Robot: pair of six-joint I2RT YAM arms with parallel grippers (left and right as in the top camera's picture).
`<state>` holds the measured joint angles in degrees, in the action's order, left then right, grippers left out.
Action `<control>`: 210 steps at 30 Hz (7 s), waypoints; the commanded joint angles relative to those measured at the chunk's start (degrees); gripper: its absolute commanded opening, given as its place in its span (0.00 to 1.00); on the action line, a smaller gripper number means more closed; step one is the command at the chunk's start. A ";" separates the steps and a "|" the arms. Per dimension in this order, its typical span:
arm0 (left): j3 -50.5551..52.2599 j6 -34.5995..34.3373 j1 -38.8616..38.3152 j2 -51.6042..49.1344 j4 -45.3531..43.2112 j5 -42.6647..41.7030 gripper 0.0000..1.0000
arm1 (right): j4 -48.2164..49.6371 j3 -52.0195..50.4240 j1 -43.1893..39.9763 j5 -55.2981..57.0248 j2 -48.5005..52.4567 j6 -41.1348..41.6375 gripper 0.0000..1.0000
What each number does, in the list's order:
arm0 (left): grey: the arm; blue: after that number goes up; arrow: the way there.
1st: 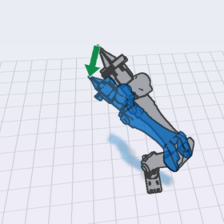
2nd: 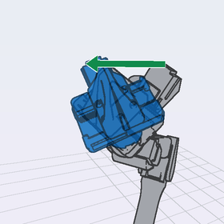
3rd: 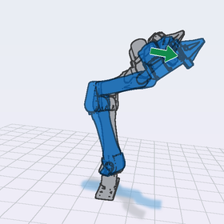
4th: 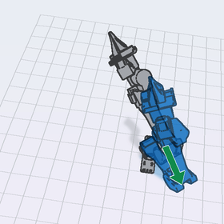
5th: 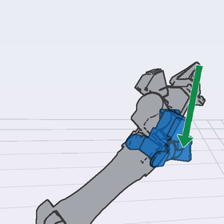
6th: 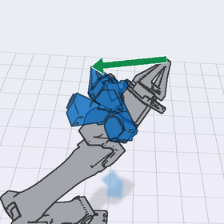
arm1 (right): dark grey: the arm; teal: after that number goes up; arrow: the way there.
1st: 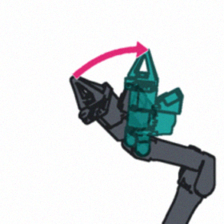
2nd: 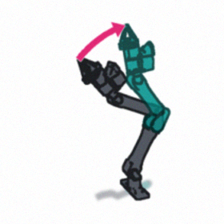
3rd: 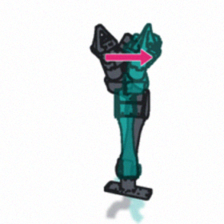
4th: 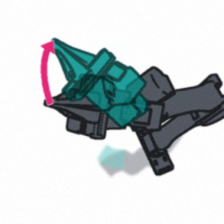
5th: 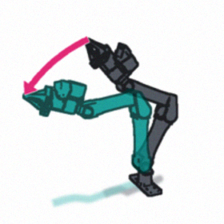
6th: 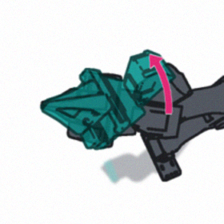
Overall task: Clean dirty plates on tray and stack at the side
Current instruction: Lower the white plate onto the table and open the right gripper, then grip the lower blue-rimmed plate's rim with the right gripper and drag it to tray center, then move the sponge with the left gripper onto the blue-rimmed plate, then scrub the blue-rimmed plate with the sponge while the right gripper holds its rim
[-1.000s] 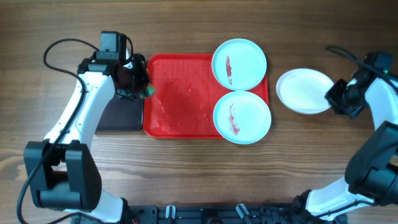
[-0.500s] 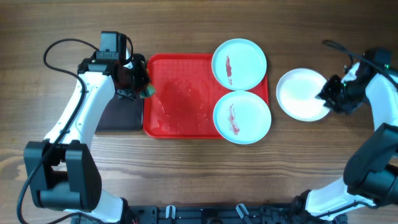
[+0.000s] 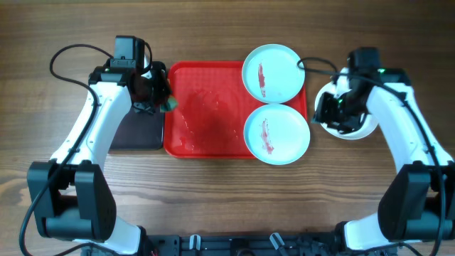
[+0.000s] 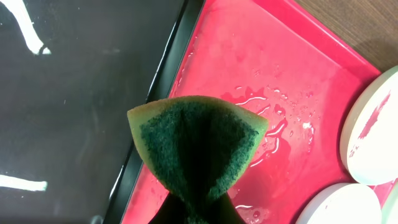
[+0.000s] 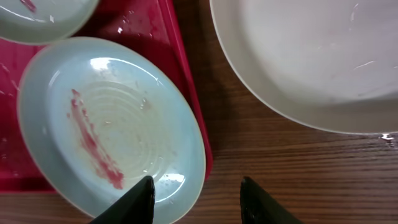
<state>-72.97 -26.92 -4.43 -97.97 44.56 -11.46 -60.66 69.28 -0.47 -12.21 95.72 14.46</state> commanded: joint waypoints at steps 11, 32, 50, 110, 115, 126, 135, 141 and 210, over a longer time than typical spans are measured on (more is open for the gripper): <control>-0.44 -0.57 0.02 0.68 0.09 -0.50 0.04 | 12.74 -12.07 6.34 3.43 -0.24 0.61 0.44; -0.44 -0.55 -2.60 0.68 -0.57 -0.46 0.04 | 13.46 -14.45 6.51 5.14 -0.59 0.55 0.04; -0.44 -0.55 -2.60 0.68 -0.57 -0.48 0.04 | 23.82 -10.71 21.59 -1.73 -4.63 29.86 0.04; -0.11 4.57 -11.63 -7.37 -2.99 4.57 0.04 | 46.49 -10.62 27.91 -6.45 15.50 22.99 0.04; -0.11 11.67 -12.74 -11.45 -3.02 4.68 0.04 | 46.51 -10.62 27.91 -6.80 15.50 22.99 0.04; -0.11 21.35 -12.98 -18.05 0.37 -3.72 0.04 | 46.53 -10.62 27.91 -6.80 15.50 22.99 0.04; -0.11 33.11 -16.48 -18.40 -0.02 -19.96 0.04 | 46.66 -10.62 27.91 -6.80 15.50 23.04 0.04; -0.11 20.26 -16.98 -18.43 -7.26 -5.51 0.04 | 46.62 -10.62 27.91 -6.80 15.50 23.02 0.04; 9.77 -27.56 -24.72 -19.19 0.28 34.18 0.04 | 46.93 -10.62 27.87 -6.29 15.50 22.99 0.04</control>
<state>-68.47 -44.71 -30.09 -110.98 43.20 15.75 -13.39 58.98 27.59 -20.32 109.32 37.43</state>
